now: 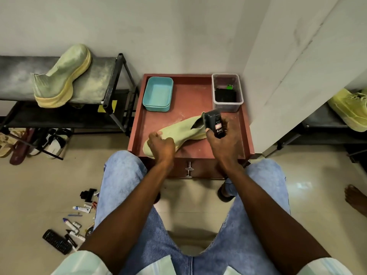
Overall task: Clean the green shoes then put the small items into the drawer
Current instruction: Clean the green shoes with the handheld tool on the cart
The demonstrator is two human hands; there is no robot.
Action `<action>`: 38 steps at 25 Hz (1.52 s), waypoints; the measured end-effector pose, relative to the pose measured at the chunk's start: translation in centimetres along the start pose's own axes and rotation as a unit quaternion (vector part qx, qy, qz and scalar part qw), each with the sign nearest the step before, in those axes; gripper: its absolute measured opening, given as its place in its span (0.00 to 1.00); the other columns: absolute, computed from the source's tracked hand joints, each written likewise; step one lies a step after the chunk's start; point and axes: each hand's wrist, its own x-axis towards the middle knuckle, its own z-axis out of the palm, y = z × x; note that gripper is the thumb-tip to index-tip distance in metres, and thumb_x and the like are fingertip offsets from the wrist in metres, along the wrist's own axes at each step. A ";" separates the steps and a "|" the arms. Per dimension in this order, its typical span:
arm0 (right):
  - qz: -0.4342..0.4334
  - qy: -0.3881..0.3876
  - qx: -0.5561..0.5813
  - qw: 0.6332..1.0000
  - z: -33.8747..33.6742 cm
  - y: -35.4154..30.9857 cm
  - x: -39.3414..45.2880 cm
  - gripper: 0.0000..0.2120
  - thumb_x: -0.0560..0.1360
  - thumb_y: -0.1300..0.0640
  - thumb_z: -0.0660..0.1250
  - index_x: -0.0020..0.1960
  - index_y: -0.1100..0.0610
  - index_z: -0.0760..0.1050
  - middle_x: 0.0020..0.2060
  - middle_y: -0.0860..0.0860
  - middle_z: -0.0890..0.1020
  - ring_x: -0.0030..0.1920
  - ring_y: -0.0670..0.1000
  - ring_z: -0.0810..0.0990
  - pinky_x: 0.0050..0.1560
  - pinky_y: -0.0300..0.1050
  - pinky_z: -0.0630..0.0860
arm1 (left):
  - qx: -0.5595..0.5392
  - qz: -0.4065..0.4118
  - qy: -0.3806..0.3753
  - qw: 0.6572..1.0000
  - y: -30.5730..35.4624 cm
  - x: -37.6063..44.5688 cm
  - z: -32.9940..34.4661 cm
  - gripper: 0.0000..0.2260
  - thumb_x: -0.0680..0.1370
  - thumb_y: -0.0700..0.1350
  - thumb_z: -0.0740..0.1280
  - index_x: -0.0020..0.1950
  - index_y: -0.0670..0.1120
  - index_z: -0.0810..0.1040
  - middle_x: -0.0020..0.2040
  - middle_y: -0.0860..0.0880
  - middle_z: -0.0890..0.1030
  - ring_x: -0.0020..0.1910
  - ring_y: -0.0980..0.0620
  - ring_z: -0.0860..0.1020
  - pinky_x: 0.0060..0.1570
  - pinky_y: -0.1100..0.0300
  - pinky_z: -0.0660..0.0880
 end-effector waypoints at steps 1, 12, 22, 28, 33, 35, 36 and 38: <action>-0.017 -0.026 -0.039 0.999 0.1 0.3 -0.3 0.26 0.68 0.49 0.72 0.63 0.54 0.70 0.55 0.51 0.78 0.53 0.52 0.78 0.52 0.50 0.78 | 0.138 0.076 -0.013 0.987 0.3 0.8 -1.0 0.20 0.72 0.35 0.69 0.62 0.44 0.72 0.61 0.44 0.73 0.55 0.48 0.73 0.50 0.57 0.74; 0.059 0.007 -0.099 0.993 1.0 1.0 0.7 0.23 0.68 0.49 0.72 0.57 0.55 0.68 0.49 0.50 0.75 0.50 0.53 0.76 0.49 0.49 0.75 | 0.390 0.415 -0.178 0.803 -0.3 4.8 1.8 0.24 0.71 0.53 0.73 0.63 0.43 0.76 0.65 0.42 0.75 0.65 0.43 0.72 0.64 0.53 0.67; 0.025 -0.026 -0.126 0.991 2.5 2.4 1.3 0.24 0.69 0.50 0.72 0.59 0.56 0.69 0.53 0.53 0.76 0.52 0.53 0.75 0.54 0.55 0.75 | 0.252 0.222 -0.270 0.902 1.1 7.1 2.2 0.10 0.72 0.53 0.74 0.41 0.47 0.81 0.41 0.49 0.83 0.39 0.53 0.79 0.41 0.58 0.74; 0.013 -0.040 -0.114 0.993 3.7 2.7 2.8 0.24 0.68 0.51 0.72 0.61 0.55 0.71 0.56 0.53 0.77 0.54 0.54 0.76 0.55 0.57 0.76 | 0.307 0.245 -0.202 0.897 0.4 8.2 3.4 0.12 0.72 0.46 0.74 0.51 0.40 0.84 0.62 0.40 0.79 0.59 0.42 0.78 0.58 0.55 0.73; -0.046 -0.039 -0.146 0.987 4.3 3.2 2.8 0.27 0.69 0.49 0.71 0.65 0.56 0.72 0.57 0.55 0.78 0.55 0.54 0.76 0.56 0.52 0.74 | 0.318 0.192 -0.205 0.905 1.1 9.6 3.6 0.08 0.71 0.48 0.74 0.45 0.44 0.86 0.43 0.46 0.85 0.42 0.48 0.80 0.41 0.60 0.70; -0.089 -0.080 -0.217 0.969 4.9 3.5 2.1 0.26 0.70 0.48 0.70 0.65 0.57 0.73 0.55 0.57 0.78 0.55 0.56 0.75 0.56 0.52 0.71 | 0.285 0.157 -0.250 0.912 1.5 10.3 3.3 0.06 0.70 0.46 0.76 0.42 0.45 0.86 0.38 0.48 0.84 0.38 0.51 0.79 0.41 0.59 0.74; -0.110 -0.103 -0.247 0.957 5.2 3.6 1.7 0.26 0.71 0.47 0.69 0.65 0.57 0.74 0.55 0.58 0.78 0.55 0.57 0.75 0.56 0.52 0.71 | 0.263 0.135 -0.276 0.915 1.6 10.7 3.2 0.03 0.69 0.43 0.76 0.41 0.44 0.86 0.39 0.48 0.84 0.39 0.51 0.79 0.44 0.57 0.76; -0.180 -0.149 -0.273 0.933 5.6 3.5 0.9 0.26 0.70 0.47 0.70 0.64 0.58 0.76 0.52 0.58 0.79 0.52 0.59 0.76 0.54 0.52 0.72 | 0.239 0.112 -0.319 0.910 1.9 11.2 3.1 0.03 0.71 0.36 0.72 0.40 0.42 0.85 0.41 0.45 0.84 0.40 0.49 0.79 0.48 0.55 0.77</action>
